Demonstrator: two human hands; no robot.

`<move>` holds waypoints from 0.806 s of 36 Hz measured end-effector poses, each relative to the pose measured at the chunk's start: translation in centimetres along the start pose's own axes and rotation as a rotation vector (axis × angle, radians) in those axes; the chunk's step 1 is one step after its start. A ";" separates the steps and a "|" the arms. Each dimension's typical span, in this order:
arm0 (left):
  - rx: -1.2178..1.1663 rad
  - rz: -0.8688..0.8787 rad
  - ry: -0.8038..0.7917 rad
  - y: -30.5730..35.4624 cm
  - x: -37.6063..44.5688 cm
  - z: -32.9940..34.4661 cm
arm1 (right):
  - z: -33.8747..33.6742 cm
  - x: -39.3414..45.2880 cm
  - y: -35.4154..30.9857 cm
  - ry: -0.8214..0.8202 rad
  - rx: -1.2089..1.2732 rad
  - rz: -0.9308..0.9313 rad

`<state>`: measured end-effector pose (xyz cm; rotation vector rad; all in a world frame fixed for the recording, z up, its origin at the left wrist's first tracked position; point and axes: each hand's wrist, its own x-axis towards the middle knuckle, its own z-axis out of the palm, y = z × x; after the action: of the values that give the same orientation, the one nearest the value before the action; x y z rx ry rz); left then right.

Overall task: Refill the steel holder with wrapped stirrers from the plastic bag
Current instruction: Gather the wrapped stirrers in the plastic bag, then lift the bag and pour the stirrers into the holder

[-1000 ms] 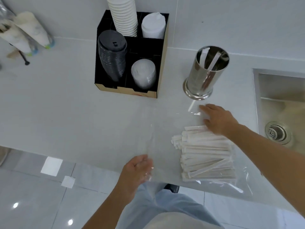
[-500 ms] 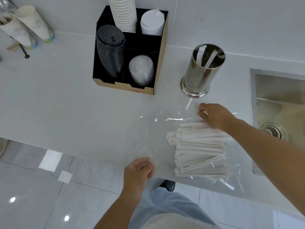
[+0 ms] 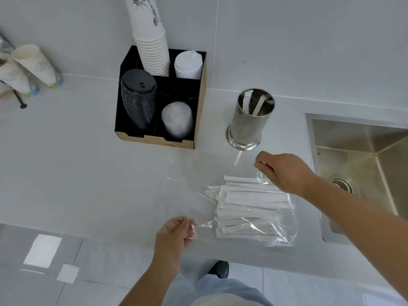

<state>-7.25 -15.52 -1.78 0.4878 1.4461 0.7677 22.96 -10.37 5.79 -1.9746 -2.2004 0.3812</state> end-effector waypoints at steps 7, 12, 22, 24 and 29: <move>0.001 0.048 -0.037 1.7 2.5 -0.6 | -3.5 -0.3 -2.7 0.058 0.016 -0.071; -0.011 0.078 -0.088 4.0 4.2 -0.7 | -6.6 -0.3 -4.7 0.122 0.022 -0.120; -0.095 0.178 -0.195 10.9 6.5 -0.7 | -12.0 0.7 -8.4 0.257 0.019 -0.155; -0.108 0.191 -0.216 12.5 6.6 -0.5 | -13.3 0.9 -9.3 0.296 0.020 -0.170; -0.139 0.234 -0.263 16.0 7.1 0.0 | -16.4 1.8 -11.0 0.356 -0.009 -0.211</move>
<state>-10.26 0.48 4.74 0.6334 1.0954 0.9452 17.04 -8.31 24.56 -1.6379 -2.1469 -0.0100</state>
